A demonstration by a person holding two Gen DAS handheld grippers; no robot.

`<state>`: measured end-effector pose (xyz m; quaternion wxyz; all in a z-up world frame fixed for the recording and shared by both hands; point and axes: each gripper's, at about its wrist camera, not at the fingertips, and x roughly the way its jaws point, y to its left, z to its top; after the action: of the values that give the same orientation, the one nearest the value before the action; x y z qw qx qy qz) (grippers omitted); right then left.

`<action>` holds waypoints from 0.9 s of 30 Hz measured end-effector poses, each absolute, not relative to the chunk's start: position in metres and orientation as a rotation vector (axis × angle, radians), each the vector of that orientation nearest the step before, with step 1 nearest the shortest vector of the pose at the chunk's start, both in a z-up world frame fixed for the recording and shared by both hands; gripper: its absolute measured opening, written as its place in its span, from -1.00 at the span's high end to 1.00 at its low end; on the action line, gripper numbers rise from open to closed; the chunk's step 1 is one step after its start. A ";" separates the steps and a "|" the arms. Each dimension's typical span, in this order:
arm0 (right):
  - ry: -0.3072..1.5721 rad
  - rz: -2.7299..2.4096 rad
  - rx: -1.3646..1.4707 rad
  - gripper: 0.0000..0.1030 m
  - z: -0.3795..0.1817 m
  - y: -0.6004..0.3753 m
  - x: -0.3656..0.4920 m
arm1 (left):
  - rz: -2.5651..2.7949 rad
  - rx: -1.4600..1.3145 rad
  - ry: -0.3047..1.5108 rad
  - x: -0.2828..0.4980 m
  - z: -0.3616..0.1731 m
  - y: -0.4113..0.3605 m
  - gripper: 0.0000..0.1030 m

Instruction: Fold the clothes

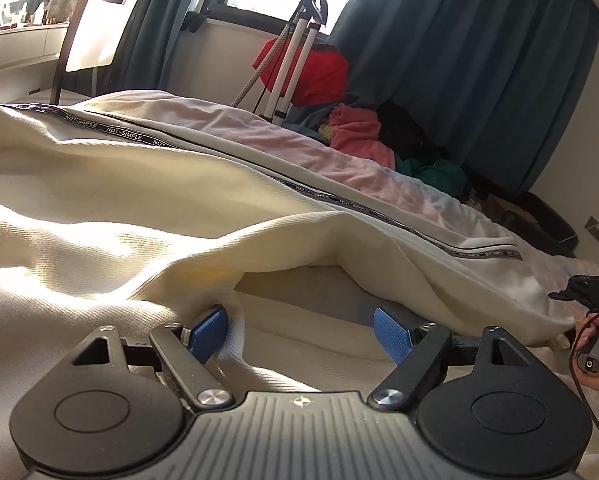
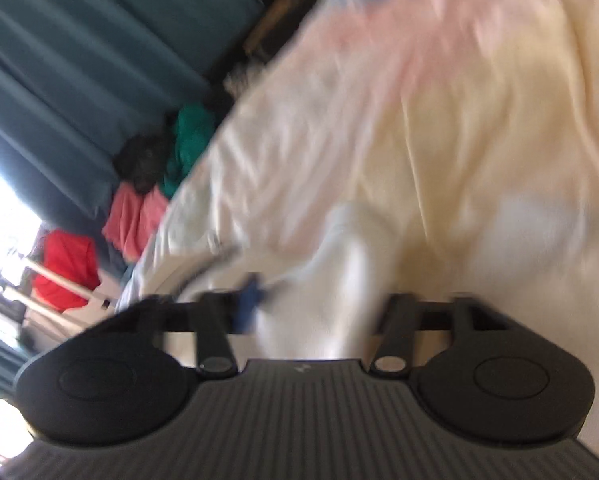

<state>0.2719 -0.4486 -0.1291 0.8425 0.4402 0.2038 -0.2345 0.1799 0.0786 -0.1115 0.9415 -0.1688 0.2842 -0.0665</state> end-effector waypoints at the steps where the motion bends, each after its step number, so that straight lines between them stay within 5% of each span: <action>1: 0.418 -0.503 0.901 0.74 -0.121 -0.450 0.276 | -0.151 -0.359 0.562 0.180 -0.110 0.079 -0.57; 9: 0.256 -0.434 0.529 0.81 -0.080 -0.455 0.278 | -0.249 -0.128 0.474 0.178 -0.095 0.059 -0.49; 16: 0.424 -0.488 0.717 0.83 -0.174 -0.488 0.242 | -0.193 0.057 0.536 0.187 -0.112 0.039 -0.34; 23: 0.433 -0.478 0.721 0.78 -0.155 -0.492 0.253 | -0.146 0.327 0.521 0.205 -0.130 0.015 -0.30; 27: 0.474 -0.467 0.746 0.78 -0.148 -0.499 0.256 | -0.143 0.417 0.488 0.215 -0.136 0.008 -0.07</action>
<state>0.2560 -0.4986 -0.1485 0.8777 0.3575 0.2272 -0.2240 0.2148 0.0079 -0.1361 0.9465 0.2048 0.2394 -0.0704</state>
